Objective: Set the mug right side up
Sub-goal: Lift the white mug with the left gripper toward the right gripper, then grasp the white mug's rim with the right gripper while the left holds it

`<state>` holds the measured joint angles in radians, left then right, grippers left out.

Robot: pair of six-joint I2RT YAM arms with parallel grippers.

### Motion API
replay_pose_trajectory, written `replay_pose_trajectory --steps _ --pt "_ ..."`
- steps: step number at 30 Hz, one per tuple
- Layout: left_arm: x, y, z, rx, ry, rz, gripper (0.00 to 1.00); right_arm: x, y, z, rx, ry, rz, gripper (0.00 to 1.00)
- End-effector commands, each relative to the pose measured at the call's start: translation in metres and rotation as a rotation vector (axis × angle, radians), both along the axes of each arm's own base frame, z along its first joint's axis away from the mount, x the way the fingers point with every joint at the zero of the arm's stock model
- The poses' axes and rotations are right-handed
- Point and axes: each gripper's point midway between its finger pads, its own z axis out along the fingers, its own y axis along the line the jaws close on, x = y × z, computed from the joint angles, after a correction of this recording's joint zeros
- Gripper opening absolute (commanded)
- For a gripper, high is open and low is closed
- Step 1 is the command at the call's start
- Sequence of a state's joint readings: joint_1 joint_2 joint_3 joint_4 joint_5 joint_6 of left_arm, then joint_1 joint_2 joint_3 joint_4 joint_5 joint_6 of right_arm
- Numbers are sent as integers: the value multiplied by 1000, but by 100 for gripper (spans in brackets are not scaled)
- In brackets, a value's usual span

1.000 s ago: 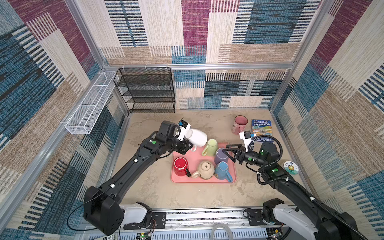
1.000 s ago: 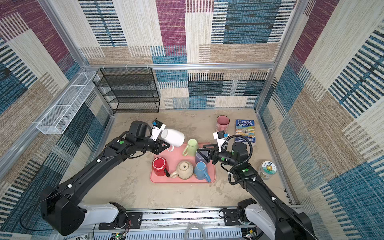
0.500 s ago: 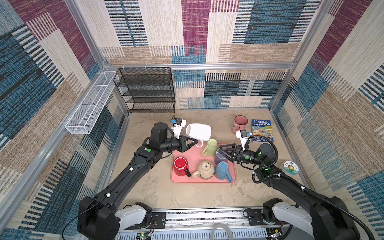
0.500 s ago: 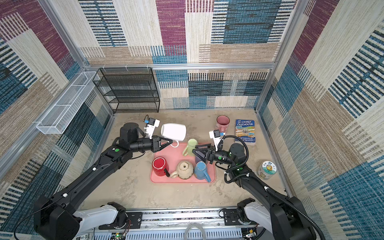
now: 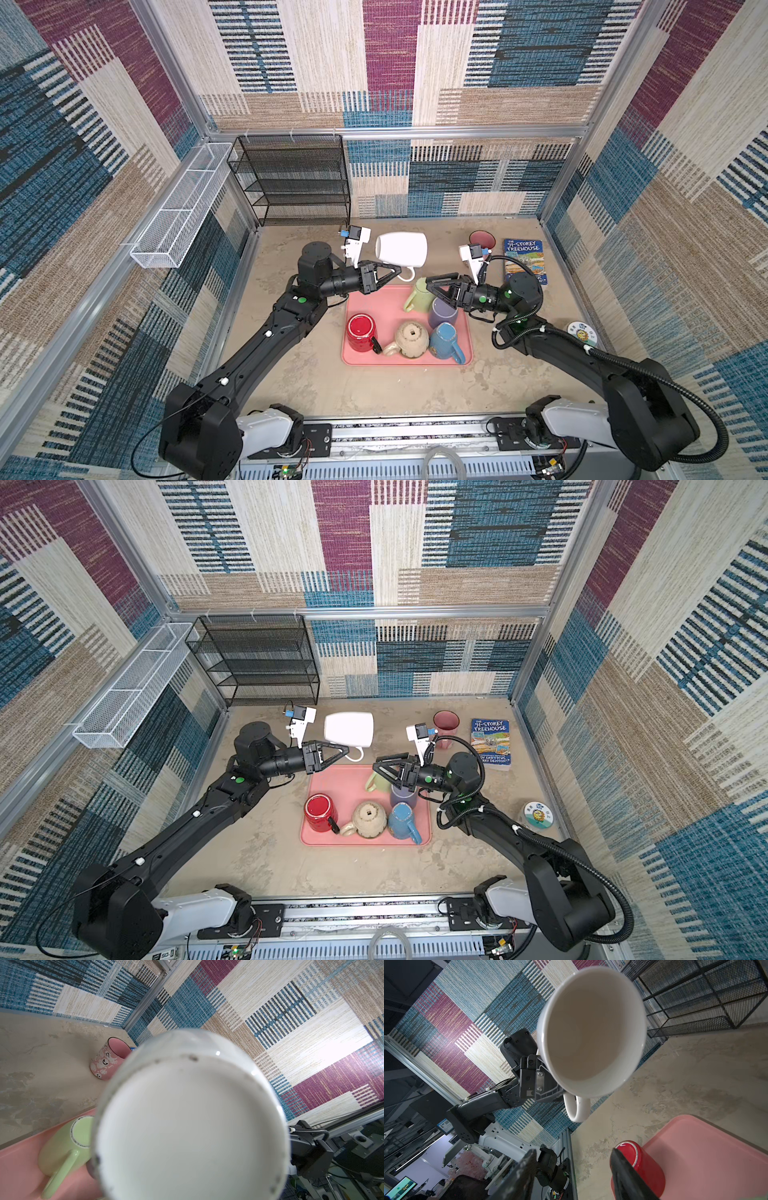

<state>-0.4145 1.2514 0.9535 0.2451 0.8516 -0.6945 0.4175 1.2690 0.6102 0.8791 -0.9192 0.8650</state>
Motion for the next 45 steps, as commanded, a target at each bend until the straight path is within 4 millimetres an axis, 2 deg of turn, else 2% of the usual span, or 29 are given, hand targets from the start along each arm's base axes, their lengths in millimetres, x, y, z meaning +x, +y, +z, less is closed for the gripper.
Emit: replay_pose_trajectory --steps 1,5,14,18,30,45 --pt "-1 -3 29 -80 -79 -35 0 -2 4 18 39 -47 35 58" --pt "1 -5 35 -97 -86 -49 0 5 10 27 49 -61 51 49" --pt "2 -8 45 -118 -99 -80 0 15 20 36 83 -59 91 46" --pt "3 -9 48 -133 -105 -86 0 19 23 40 100 -53 107 38" --pt "6 -12 39 -136 -102 -95 0 30 28 51 153 -45 124 37" --pt "11 -13 27 -128 -95 -84 0 41 34 49 173 -12 121 28"
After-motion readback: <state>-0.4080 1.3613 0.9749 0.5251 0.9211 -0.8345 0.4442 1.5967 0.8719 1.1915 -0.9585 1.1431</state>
